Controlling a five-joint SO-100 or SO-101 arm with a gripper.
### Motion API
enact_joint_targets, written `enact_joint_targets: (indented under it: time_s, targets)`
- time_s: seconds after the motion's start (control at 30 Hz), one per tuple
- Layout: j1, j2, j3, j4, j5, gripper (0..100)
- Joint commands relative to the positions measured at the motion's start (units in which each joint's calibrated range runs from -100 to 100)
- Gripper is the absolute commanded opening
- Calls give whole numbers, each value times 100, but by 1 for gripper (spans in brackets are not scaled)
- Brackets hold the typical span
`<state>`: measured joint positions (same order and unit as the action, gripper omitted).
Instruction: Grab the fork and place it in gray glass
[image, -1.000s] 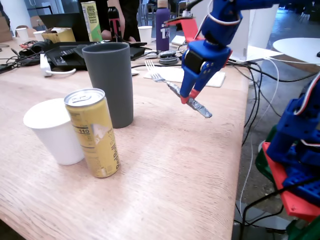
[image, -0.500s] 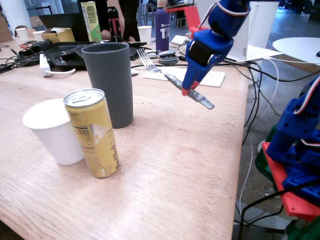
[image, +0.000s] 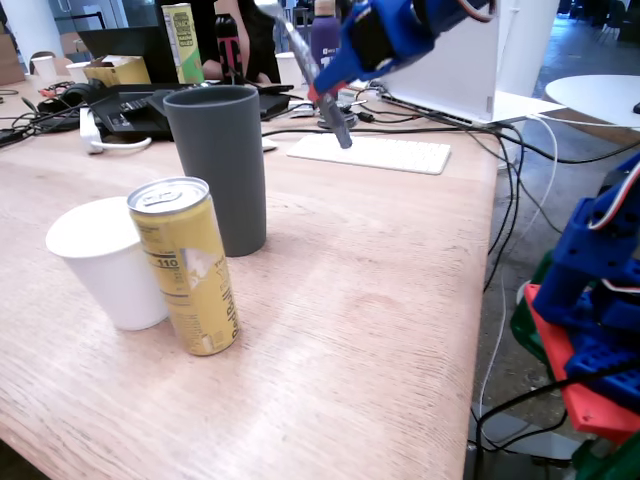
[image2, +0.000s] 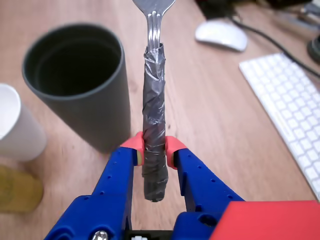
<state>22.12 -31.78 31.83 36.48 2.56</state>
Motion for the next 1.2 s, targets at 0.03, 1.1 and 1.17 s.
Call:
enact_joint_targets:
  time_s: [0.03,1.1,1.17]
  targets:
    - [-250,-244,-64,-906,5,0]
    - [-1637,2852,-724,-5224,-15,0]
    - [-1637,2852,-800,-5167,-24,0]
